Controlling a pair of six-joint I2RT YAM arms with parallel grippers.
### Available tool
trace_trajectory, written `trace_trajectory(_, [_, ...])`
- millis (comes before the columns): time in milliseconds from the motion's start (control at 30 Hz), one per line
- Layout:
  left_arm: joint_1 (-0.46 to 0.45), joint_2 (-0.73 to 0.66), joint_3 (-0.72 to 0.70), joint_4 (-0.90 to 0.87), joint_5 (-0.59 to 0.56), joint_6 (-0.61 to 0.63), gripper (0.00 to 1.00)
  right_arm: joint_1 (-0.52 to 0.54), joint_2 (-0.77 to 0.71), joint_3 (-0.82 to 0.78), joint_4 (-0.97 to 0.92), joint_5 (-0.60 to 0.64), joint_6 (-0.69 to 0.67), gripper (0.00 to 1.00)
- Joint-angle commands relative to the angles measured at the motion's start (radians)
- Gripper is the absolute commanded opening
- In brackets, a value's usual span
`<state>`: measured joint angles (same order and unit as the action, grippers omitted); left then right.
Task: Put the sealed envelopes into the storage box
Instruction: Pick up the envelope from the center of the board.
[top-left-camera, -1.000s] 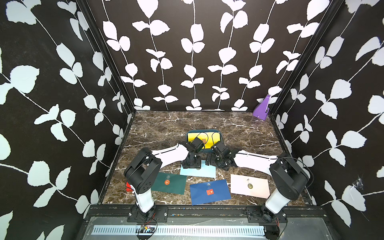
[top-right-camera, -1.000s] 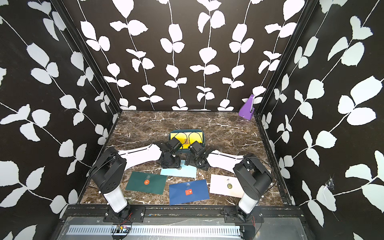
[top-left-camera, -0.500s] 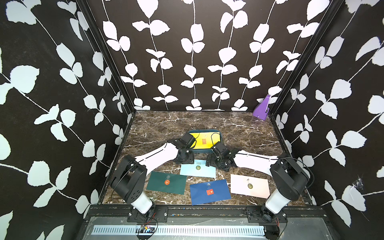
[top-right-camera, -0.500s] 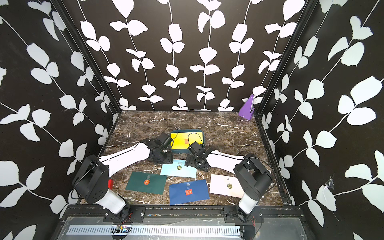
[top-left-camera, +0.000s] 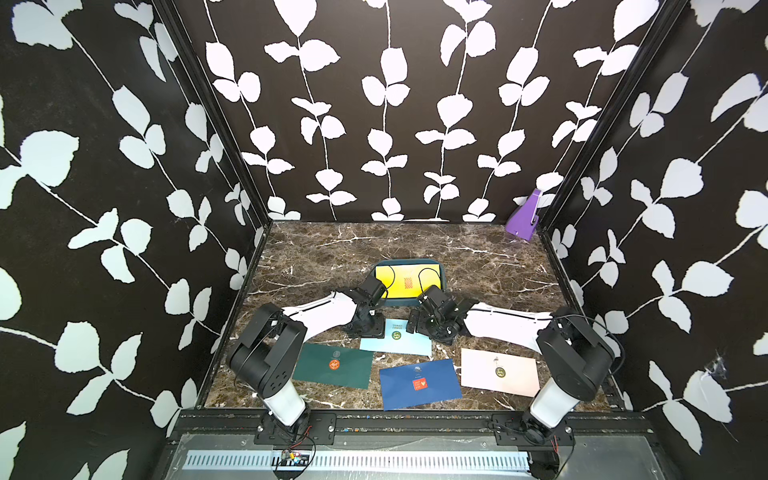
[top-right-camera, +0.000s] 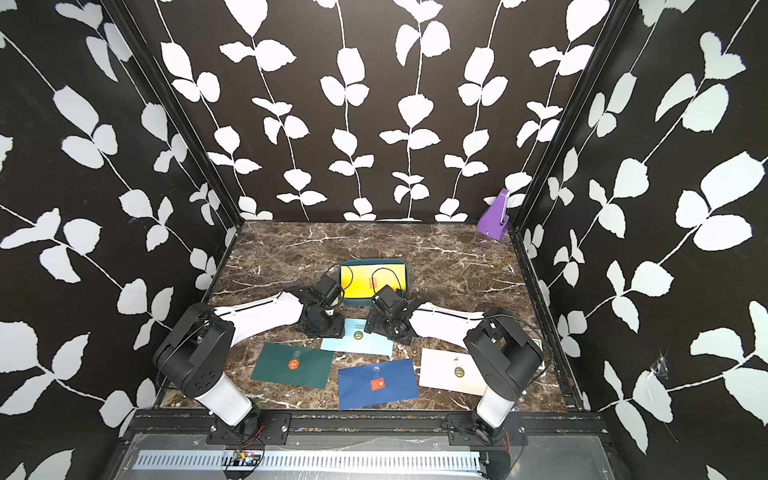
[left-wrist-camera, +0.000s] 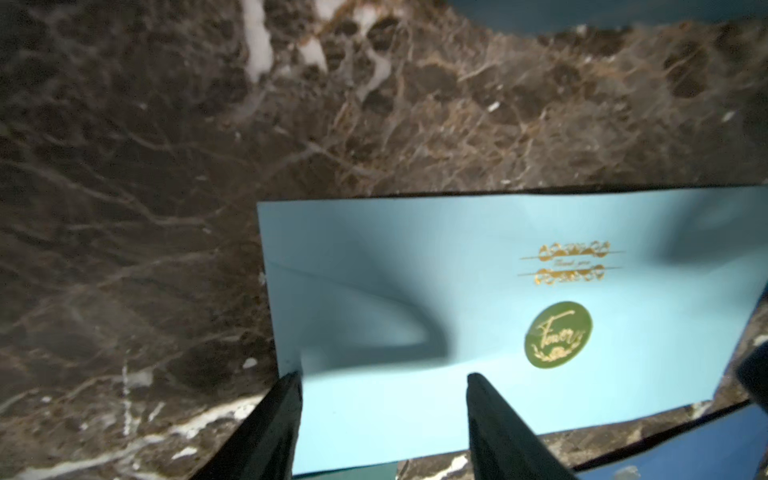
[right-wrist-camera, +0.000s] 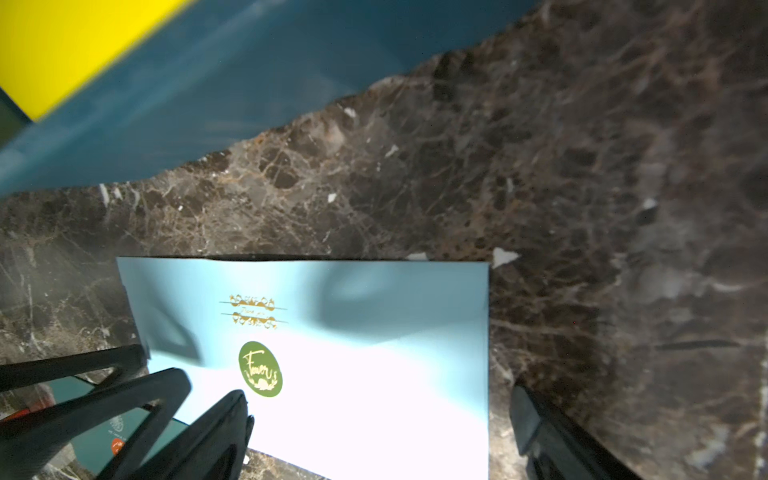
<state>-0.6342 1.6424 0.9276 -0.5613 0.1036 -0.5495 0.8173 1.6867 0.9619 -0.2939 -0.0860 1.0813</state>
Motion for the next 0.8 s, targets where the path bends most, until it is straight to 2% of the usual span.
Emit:
trace_trajectory(0, [-0.002, 0.0, -0.029, 0.034, 0.035, 0.001, 0.66, 0.017, 0.027, -0.001, 0.012, -0.008, 0.025, 0.99])
trace_trajectory(767, [-0.007, 0.012, -0.056, 0.1, 0.157, -0.015, 0.64, 0.065, 0.119, 0.051, 0.031, -0.014, 0.005, 0.97])
